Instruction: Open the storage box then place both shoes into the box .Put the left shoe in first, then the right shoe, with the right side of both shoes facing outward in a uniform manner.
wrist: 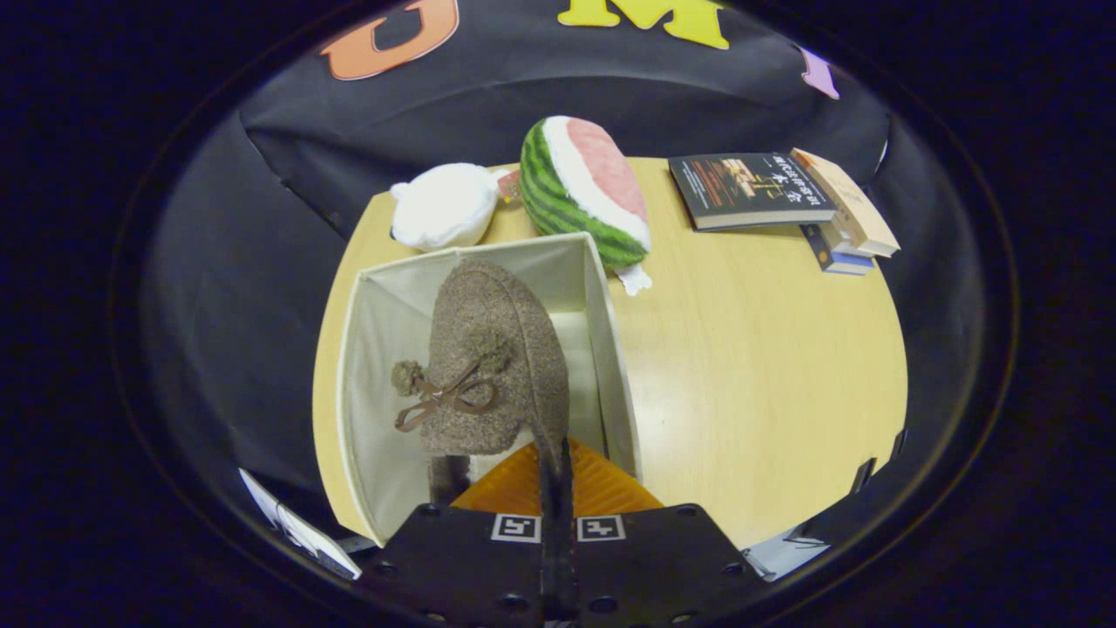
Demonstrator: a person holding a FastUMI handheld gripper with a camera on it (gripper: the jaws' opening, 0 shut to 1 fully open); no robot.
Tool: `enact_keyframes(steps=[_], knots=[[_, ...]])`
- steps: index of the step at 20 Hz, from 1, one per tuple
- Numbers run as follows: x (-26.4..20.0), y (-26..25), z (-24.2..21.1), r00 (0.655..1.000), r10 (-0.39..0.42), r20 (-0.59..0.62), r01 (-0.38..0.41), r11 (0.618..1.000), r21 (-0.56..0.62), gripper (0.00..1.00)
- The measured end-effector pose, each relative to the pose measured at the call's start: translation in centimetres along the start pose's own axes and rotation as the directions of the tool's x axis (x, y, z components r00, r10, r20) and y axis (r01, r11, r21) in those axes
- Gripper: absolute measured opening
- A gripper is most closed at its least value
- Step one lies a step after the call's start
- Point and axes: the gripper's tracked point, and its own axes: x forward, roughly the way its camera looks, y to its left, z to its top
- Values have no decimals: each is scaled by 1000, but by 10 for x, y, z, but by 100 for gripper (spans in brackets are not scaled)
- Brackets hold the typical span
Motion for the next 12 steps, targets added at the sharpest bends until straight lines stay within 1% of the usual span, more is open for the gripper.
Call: enact_keyframes(steps=[3,4,8,9,10,11,12], knots=[[18,-7,-2,998,-66,1,66,998,4,1],[23,-7,-2,997,-76,-5,76,997,6,1],[33,-7,0,997,-75,-3,75,997,27,2],[36,-7,1,997,-72,-1,72,997,29,5],[35,-11,3,996,-89,4,89,996,27,7],[34,-9,8,997,-77,17,77,997,29,4],[34,-11,11,996,-84,28,83,996,19,4]])
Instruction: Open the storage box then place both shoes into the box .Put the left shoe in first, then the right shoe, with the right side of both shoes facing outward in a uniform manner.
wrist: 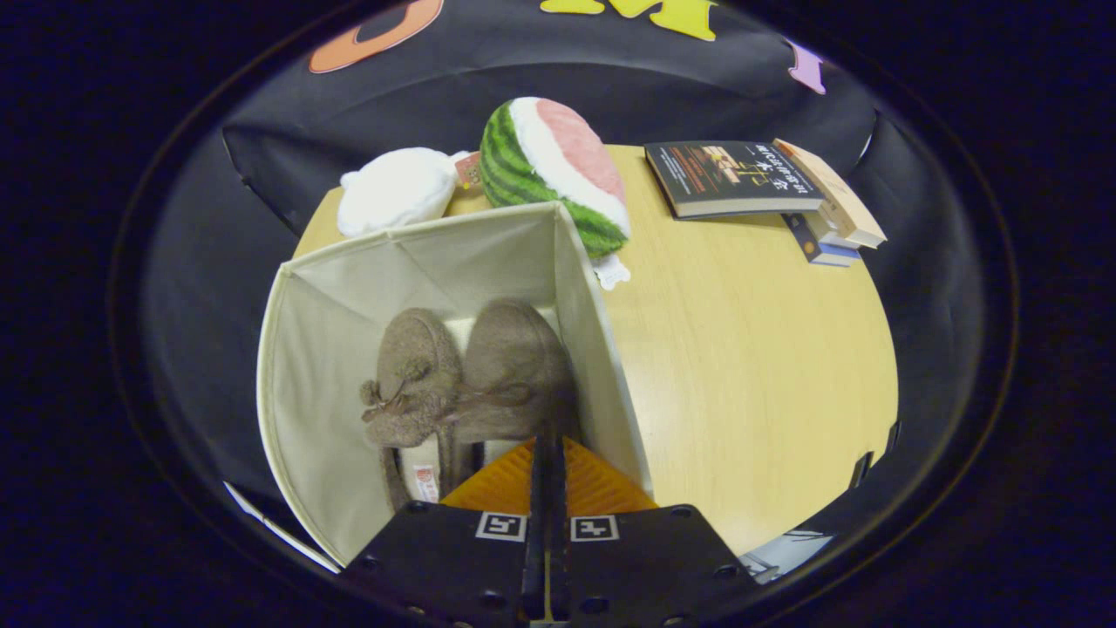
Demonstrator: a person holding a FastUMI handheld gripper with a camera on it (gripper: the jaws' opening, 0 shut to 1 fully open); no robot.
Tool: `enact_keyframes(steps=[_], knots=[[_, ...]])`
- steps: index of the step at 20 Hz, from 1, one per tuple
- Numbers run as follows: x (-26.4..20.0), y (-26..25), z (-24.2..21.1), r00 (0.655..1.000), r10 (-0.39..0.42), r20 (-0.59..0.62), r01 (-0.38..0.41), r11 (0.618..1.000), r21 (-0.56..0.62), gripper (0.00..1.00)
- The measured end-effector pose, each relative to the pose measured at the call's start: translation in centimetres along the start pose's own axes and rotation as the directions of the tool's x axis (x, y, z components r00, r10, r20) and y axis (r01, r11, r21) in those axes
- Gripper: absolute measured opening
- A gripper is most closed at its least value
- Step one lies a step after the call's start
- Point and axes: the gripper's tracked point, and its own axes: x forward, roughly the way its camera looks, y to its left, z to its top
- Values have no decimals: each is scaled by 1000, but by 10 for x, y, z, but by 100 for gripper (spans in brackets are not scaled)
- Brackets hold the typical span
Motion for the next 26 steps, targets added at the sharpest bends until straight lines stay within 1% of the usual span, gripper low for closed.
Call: enact_keyframes(steps=[2,3,5,7,8,10,12,13,16,17,19,20,22,26], knots=[[-5,7,-1,999,33,10,-32,999,-30,5],[-9,9,-2,999,50,13,-49,998,-43,12],[-22,11,-5,998,60,25,-58,996,-61,26],[-36,12,-7,996,76,48,-72,994,-82,44],[-43,14,-7,994,93,63,-86,991,-98,51],[-60,14,-7,988,110,107,-93,985,-148,76],[-80,8,-3,977,118,177,-86,980,-181,94],[-89,3,-1,970,115,212,-75,980,-185,97],[-122,-24,1,952,84,294,-41,988,-151,97],[-134,-30,3,943,96,320,-52,988,-143,97],[-157,-49,13,916,108,386,-57,988,-142,97],[-170,-62,19,898,101,428,-44,989,-142,97],[-199,-86,31,846,88,525,-21,991,-132,97],[-254,-141,62,713,59,698,19,995,-103,96]])
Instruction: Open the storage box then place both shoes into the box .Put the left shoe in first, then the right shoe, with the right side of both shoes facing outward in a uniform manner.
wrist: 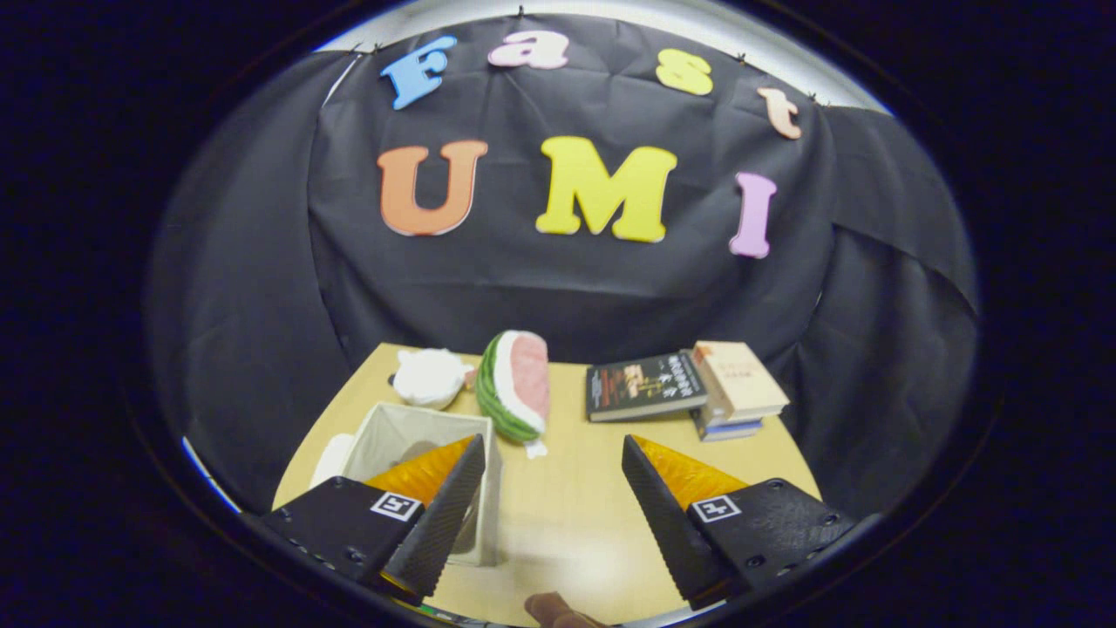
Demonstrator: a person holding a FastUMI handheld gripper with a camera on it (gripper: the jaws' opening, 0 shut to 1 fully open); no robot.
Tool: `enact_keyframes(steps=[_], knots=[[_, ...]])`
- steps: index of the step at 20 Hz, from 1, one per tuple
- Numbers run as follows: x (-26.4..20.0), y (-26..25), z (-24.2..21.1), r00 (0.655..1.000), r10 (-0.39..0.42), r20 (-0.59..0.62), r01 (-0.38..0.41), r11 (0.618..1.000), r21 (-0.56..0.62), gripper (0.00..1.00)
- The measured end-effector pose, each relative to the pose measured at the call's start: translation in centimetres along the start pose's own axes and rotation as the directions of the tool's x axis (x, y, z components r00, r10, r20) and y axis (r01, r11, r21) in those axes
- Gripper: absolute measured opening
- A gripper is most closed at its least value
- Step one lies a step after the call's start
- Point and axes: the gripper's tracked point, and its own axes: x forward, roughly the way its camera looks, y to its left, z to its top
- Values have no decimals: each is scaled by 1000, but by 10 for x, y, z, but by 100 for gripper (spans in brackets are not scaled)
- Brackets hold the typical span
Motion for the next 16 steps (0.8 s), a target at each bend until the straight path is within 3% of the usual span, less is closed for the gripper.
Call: enact_keyframes(steps=[4,11,16], knots=[[-30,-62,33,985,-37,168,33,999,23,96],[-99,-156,42,898,-119,424,117,993,33,96],[-135,-168,10,919,-61,388,32,996,81,96]])
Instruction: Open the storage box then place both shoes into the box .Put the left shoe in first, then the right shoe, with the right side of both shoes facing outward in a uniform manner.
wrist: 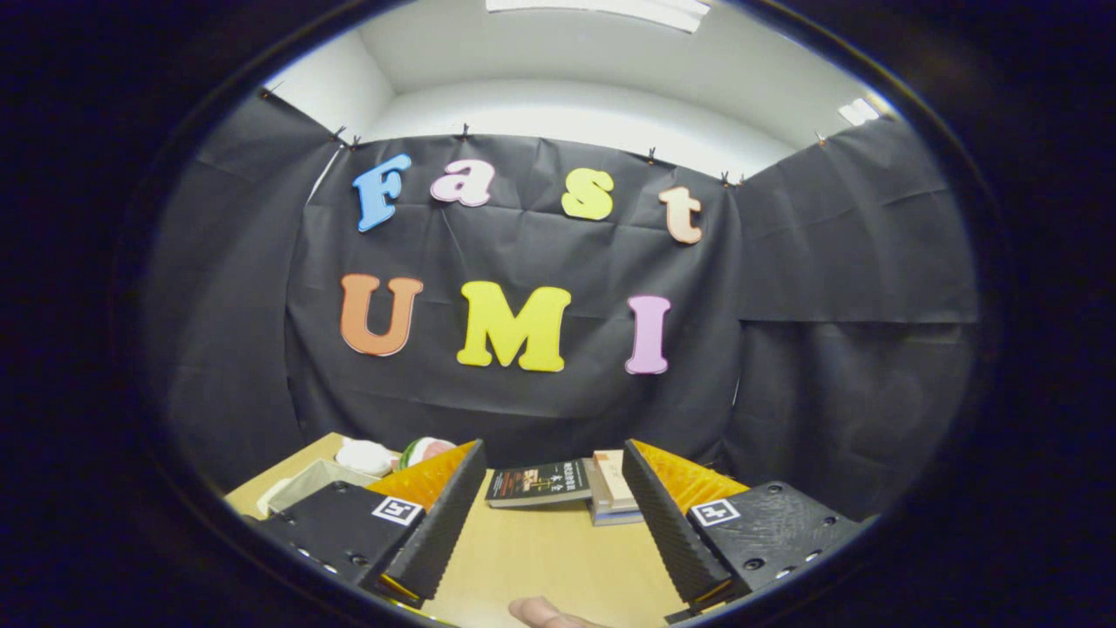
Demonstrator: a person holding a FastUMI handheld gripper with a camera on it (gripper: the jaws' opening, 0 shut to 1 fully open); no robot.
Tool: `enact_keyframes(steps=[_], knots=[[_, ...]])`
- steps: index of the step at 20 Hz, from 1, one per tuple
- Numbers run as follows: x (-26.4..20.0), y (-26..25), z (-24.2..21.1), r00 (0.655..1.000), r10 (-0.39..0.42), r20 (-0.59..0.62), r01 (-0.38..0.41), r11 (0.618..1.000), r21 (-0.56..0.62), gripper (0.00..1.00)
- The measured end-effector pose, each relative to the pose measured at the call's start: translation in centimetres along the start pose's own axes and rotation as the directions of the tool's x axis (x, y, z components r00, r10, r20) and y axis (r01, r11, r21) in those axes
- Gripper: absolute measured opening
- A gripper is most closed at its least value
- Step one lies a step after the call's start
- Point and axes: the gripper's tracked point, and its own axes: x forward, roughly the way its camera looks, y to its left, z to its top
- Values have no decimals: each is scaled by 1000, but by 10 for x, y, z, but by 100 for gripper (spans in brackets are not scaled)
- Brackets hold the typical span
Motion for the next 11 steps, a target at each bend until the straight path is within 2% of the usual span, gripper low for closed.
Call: enact_keyframes(steps=[4,11], knots=[[-4,-14,-11,1000,18,-10,-18,999,26,95],[-8,-10,-18,999,42,-19,-41,999,33,96]])
